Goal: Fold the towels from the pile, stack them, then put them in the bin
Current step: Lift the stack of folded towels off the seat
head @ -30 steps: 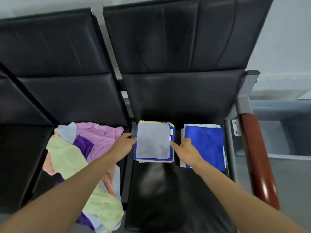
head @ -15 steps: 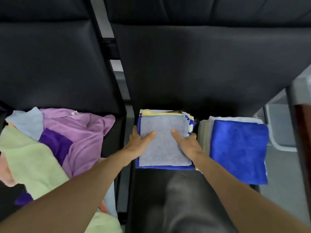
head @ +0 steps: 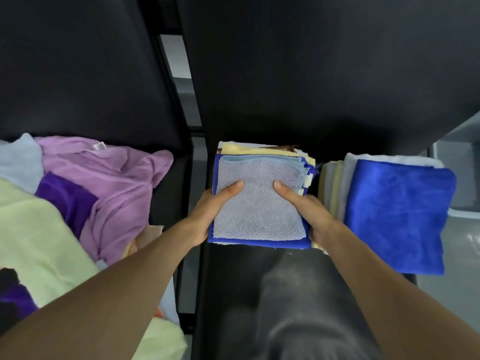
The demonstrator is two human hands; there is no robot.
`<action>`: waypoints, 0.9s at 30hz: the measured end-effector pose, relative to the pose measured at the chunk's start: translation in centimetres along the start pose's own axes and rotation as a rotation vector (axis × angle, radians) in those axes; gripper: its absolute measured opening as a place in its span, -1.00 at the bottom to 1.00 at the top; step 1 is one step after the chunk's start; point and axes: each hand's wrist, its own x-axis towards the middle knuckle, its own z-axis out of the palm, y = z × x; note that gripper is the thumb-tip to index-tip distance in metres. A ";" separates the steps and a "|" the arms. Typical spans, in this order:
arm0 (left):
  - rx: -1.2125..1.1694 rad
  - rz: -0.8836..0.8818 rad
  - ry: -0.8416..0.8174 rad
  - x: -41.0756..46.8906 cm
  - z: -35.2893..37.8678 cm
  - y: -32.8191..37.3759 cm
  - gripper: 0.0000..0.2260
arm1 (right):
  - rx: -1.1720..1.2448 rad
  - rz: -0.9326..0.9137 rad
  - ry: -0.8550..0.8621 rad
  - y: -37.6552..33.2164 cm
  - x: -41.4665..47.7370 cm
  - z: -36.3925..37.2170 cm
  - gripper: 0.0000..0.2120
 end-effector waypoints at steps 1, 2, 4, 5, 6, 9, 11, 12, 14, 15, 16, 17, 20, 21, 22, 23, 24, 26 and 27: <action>-0.015 -0.007 -0.008 -0.3 0.1 -0.1 -0.42 | 0.032 0.014 -0.026 0.1 -0.2 -0.2 -0.40; -0.026 -0.013 -0.012 -0.5 0.0 -0.1 -0.46 | 0.066 0.030 -0.048 0.3 -0.5 -0.3 -0.46; -0.043 -0.043 -0.030 -1.1 -0.1 -0.5 -0.50 | 0.113 0.060 -0.078 1.0 -0.9 -0.4 -0.51; -0.051 -0.061 -0.036 -1.4 -0.2 -0.8 -0.51 | 0.125 0.070 -0.088 1.5 -1.0 -0.4 -0.52; -0.062 -0.075 -0.042 -1.7 -0.3 -1.2 -0.51 | 0.132 0.086 -0.097 2.0 -1.2 -0.3 -0.51; -0.108 -0.102 -0.058 -3.1 -0.5 -2.3 -0.51 | 0.110 0.081 -0.131 3.3 -2.0 0.1 -0.49; -0.147 -0.122 -0.051 -4.5 -0.5 -2.6 -0.54 | 0.041 0.017 -0.150 3.8 -3.0 0.3 -0.44; -0.169 -0.131 -0.051 -5.2 -0.4 -2.6 -0.55 | -0.003 -0.020 -0.158 3.8 -3.7 0.3 -0.41; -0.198 -0.124 -0.044 -6.8 0.1 -2.5 -0.51 | -0.083 -0.093 -0.171 3.4 -5.5 0.2 -0.40; -0.194 -0.111 -0.042 -7.9 0.8 -2.2 -0.50 | -0.110 -0.130 -0.176 2.9 -6.9 -0.3 -0.41; -0.195 -0.094 -0.037 -8.8 1.5 -1.7 -0.52 | -0.132 -0.169 -0.192 2.3 -8.1 -0.6 -0.43; -0.194 -0.069 -0.031 -9.8 2.5 -1.1 -0.57 | -0.151 -0.206 -0.210 1.8 -9.4 -1.3 -0.47; -0.178 -0.002 -0.001 -12.5 5.8 1.0 -0.62 | -0.200 -0.298 -0.250 0.1 -13.3 -3.8 -0.45; -0.170 0.024 0.007 -13.3 7.0 1.7 -0.58 | -0.220 -0.322 -0.245 -0.5 -14.5 -4.8 -0.36; -0.158 0.048 0.006 -14.2 8.5 2.4 -0.48 | -0.241 -0.346 -0.231 -1.1 -15.9 -6.1 -0.25; -0.133 0.066 -0.009 -15.3 10.5 3.2 -0.36 | -0.254 -0.372 -0.215 -1.8 -17.6 -7.9 -0.15; -0.117 0.082 -0.024 -16.1 12.1 3.7 -0.25 | -0.269 -0.400 -0.206 -2.4 -18.8 -9.3 -0.10; -0.078 0.139 -0.053 -17.7 16.4 5.1 -0.19 | -0.263 -0.461 -0.178 -3.6 -21.8 -12.9 -0.09; -0.067 0.152 -0.072 -18.4 18.8 5.6 -0.19 | -0.239 -0.478 -0.154 -4.1 -23.3 -14.9 -0.12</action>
